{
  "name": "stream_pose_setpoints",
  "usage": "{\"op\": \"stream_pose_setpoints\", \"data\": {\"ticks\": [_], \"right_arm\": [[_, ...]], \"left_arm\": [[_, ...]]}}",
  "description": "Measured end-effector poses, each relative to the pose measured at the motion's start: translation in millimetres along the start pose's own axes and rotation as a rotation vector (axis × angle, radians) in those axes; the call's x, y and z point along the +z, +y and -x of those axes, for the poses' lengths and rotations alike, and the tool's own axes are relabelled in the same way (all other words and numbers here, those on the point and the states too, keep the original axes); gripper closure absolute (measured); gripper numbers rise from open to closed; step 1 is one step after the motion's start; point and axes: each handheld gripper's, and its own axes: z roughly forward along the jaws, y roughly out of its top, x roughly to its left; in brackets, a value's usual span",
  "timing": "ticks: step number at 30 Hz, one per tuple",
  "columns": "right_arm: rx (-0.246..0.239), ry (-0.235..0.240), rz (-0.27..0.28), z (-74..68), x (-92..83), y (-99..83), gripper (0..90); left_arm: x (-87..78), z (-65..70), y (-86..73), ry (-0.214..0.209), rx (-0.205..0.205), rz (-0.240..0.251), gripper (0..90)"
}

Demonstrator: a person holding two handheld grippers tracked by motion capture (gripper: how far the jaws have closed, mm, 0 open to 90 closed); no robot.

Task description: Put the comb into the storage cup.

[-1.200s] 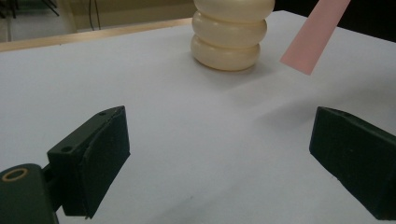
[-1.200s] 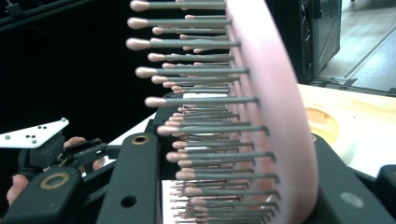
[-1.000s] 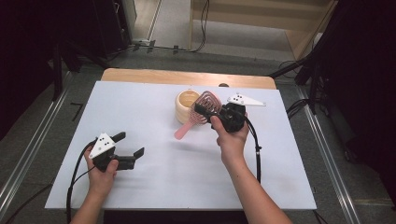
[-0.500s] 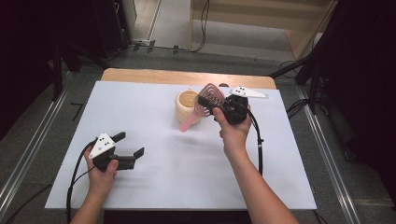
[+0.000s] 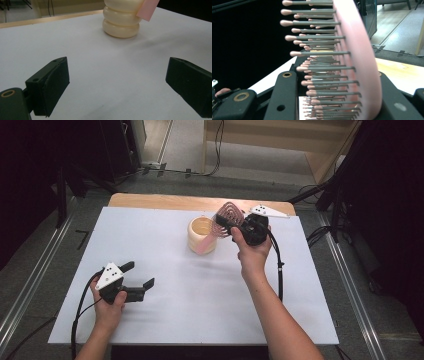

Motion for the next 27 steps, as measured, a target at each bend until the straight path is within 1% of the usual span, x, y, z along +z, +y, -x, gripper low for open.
{"op": "stream_pose_setpoints", "data": {"ticks": [8,13,22,27], "right_arm": [[0.026,0.005,0.017,5.9,-0.8,5.5,59.9],[0.035,0.018,0.026,5.8,-2.3,9.8,59.9],[0.028,0.020,0.057,4.4,-5.5,25.0,59.9],[0.023,0.009,0.073,3.4,-6.7,33.0,59.9]], "left_arm": [[0.2,0.0,0.0,0.001,-0.001,0.000,5.4],[0.4,0.2,0.0,0.002,-0.001,-0.001,5.4],[0.9,0.4,-0.1,0.006,0.000,-0.002,5.5],[0.9,0.4,-0.1,0.006,0.000,-0.002,5.5]]}}
